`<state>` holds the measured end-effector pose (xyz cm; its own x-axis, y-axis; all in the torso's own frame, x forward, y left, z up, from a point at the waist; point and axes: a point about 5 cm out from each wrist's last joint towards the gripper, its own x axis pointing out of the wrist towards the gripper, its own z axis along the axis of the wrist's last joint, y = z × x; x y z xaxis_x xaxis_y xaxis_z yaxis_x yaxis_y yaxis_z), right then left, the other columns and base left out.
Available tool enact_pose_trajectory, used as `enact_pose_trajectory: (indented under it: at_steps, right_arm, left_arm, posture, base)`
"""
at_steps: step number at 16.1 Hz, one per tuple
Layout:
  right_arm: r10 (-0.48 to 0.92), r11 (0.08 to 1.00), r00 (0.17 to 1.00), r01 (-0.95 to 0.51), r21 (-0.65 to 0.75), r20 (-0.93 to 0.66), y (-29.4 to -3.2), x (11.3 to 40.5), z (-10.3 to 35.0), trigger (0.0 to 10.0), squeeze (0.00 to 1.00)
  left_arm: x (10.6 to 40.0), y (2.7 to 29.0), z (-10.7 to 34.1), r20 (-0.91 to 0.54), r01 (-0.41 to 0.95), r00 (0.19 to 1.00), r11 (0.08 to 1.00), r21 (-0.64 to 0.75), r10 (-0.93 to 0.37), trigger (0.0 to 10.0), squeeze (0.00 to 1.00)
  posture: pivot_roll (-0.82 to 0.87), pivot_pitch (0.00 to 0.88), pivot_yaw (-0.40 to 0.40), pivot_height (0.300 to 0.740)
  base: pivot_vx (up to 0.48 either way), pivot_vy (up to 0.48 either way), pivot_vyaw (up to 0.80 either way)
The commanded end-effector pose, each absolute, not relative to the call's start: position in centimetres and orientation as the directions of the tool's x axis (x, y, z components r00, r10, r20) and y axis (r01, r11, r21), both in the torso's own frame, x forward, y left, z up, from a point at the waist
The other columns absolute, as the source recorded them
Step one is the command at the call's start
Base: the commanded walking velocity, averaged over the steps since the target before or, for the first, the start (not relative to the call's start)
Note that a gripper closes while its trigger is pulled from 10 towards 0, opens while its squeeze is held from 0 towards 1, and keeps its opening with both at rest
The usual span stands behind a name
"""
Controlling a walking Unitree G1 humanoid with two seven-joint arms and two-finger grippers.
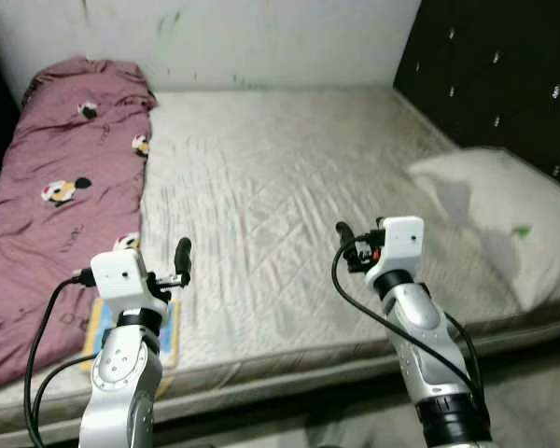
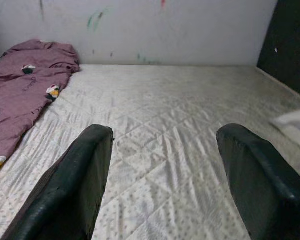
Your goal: Clean up the room
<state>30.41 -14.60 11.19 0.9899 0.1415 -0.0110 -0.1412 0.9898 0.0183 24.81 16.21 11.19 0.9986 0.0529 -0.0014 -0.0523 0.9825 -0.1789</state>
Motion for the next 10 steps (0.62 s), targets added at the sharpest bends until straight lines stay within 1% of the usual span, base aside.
enact_pose_trajectory:
  at_steps: [1, 10]
  right_arm:
    - [0.118, 0.993, 0.993, -0.118, 0.018, -0.015, -15.26, 30.29, 11.05, 10.0, 0.0]
    - [0.128, 0.992, 0.992, -0.127, 0.026, -0.022, -15.12, 30.29, 10.85, 10.0, 0.0]
  left_arm:
    - [24.81, 15.72, 11.35, 0.002, -0.037, 0.999, 0.983, -0.18, 0.038, 10.0, 0.0]
    - [24.83, 15.76, 11.35, 0.007, -0.036, 0.999, 0.984, -0.175, 0.037, 10.0, 0.0]
  posture:
    - [-0.03, 0.055, -0.034, 0.74]
    - [-0.03, 0.051, -0.033, 0.74]
  base:
    - [0.0, 0.476, 0.0]
    - [0.0, 0.472, 0.0]
